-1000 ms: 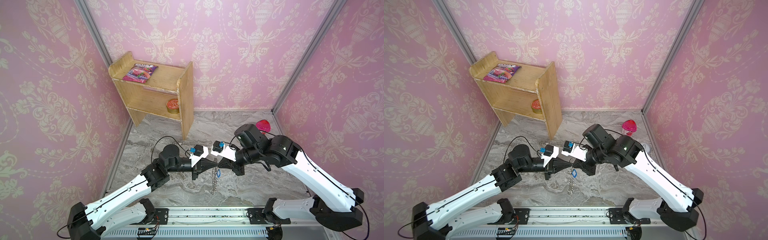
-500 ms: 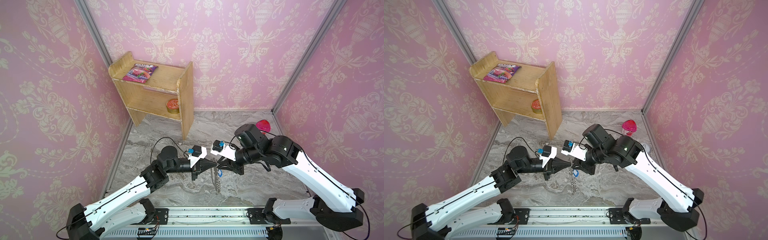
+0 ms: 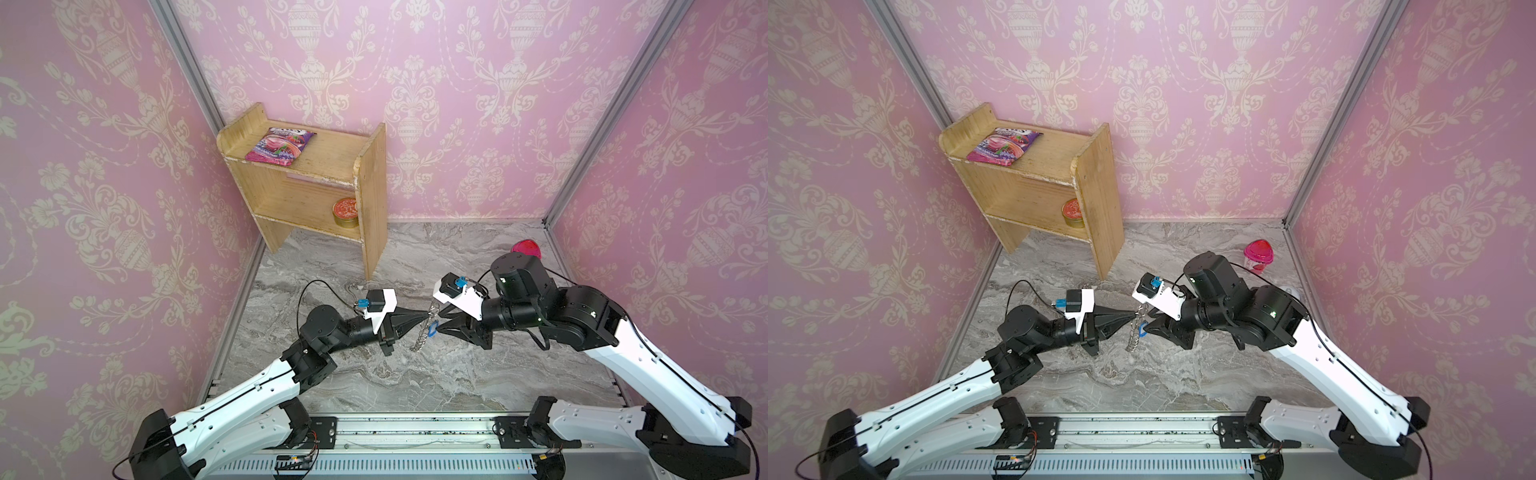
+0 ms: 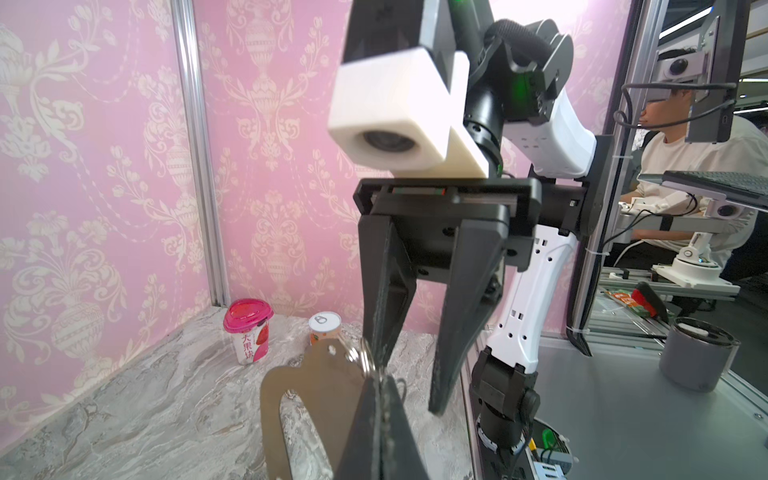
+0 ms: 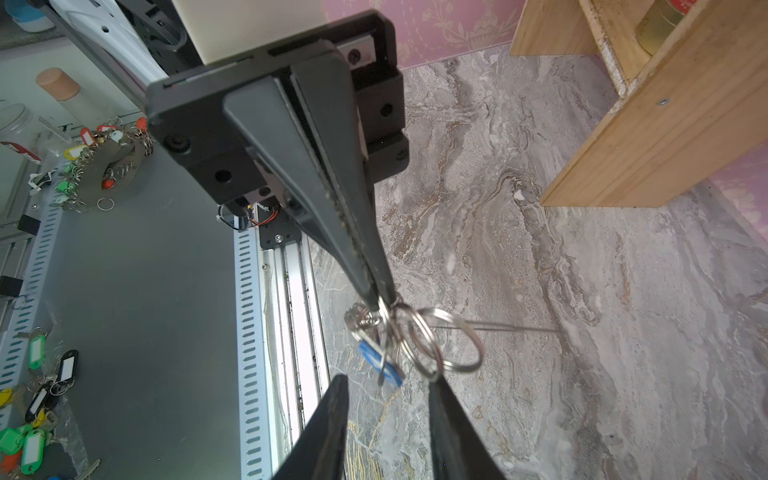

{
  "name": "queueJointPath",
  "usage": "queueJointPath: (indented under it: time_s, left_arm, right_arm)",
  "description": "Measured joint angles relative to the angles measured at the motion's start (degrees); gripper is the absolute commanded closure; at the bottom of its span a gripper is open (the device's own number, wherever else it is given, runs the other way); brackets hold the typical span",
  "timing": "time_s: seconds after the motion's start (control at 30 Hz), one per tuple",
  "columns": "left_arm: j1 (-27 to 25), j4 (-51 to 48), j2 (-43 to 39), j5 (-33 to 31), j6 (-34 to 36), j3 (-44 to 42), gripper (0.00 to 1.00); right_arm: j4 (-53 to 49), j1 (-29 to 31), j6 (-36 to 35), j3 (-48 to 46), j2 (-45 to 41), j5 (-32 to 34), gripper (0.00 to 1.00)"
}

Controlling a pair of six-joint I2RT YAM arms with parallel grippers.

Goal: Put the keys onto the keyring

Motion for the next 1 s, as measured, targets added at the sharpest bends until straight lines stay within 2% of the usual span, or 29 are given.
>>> queueJointPath:
  time_s: [0.17, 0.5, 0.7, 0.87, 1.0]
  left_arm:
    - [0.0, 2.8, 0.8, -0.5, -0.5, -0.3, 1.0]
    - [0.0, 3.7, 1.4, -0.6, -0.7, -0.3, 1.0]
    - [0.0, 4.5, 1.4, -0.9, -0.8, -0.3, 1.0]
    - [0.0, 4.9, 1.4, -1.0, -0.9, -0.3, 1.0]
    - [0.0, 5.0, 1.4, -1.1, -0.9, -0.3, 1.0]
  right_arm:
    - [2.3, 0.0, 0.3, -1.3, -0.3, 0.0, 0.67]
    - [5.3, 0.0, 0.4, -2.7, -2.8, 0.1, 0.84]
    - [6.1, 0.0, 0.3, -2.7, -2.8, -0.2, 0.88]
    - [6.4, 0.0, 0.4, -2.8, -2.8, -0.4, 0.99]
    - [6.8, -0.2, 0.3, -2.8, -2.8, -0.6, 1.0]
